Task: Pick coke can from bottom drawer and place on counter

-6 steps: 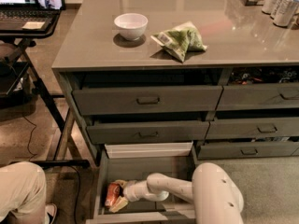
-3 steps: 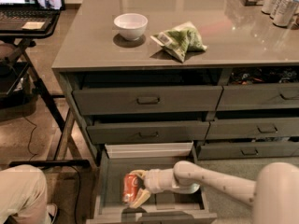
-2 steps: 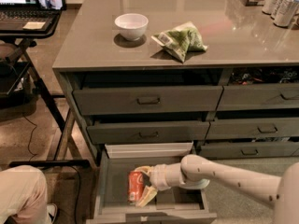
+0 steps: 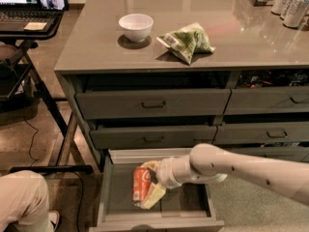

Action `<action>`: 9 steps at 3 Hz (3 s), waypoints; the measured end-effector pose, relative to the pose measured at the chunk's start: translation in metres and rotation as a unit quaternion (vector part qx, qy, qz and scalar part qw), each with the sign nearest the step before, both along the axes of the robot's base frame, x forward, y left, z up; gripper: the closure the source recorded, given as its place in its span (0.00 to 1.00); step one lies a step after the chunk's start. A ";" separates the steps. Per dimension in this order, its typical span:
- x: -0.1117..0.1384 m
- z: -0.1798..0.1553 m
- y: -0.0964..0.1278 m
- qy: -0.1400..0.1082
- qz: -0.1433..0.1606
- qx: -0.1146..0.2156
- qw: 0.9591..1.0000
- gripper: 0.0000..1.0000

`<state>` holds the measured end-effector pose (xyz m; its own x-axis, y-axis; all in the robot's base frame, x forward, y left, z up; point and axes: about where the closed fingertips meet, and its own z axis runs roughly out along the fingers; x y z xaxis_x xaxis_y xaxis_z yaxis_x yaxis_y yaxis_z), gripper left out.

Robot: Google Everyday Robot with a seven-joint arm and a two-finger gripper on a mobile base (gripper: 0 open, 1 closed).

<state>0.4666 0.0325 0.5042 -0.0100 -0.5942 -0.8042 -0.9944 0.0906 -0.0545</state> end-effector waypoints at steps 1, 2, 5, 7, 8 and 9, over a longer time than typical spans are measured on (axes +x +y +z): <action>0.013 0.035 -0.005 -0.026 -0.008 -0.016 0.999 1.00; 0.013 0.036 -0.005 -0.026 -0.007 -0.016 1.000 1.00; 0.022 0.160 0.052 -0.101 -0.032 -0.115 0.988 1.00; 0.086 0.325 0.026 -0.214 -0.078 -0.179 0.957 1.00; 0.110 0.393 -0.002 -0.192 -0.081 -0.172 0.963 1.00; 0.110 0.393 -0.002 -0.192 -0.081 -0.171 0.963 1.00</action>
Offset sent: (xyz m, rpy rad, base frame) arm 0.0124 -0.0056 0.0346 -0.0313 -0.0490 -0.0177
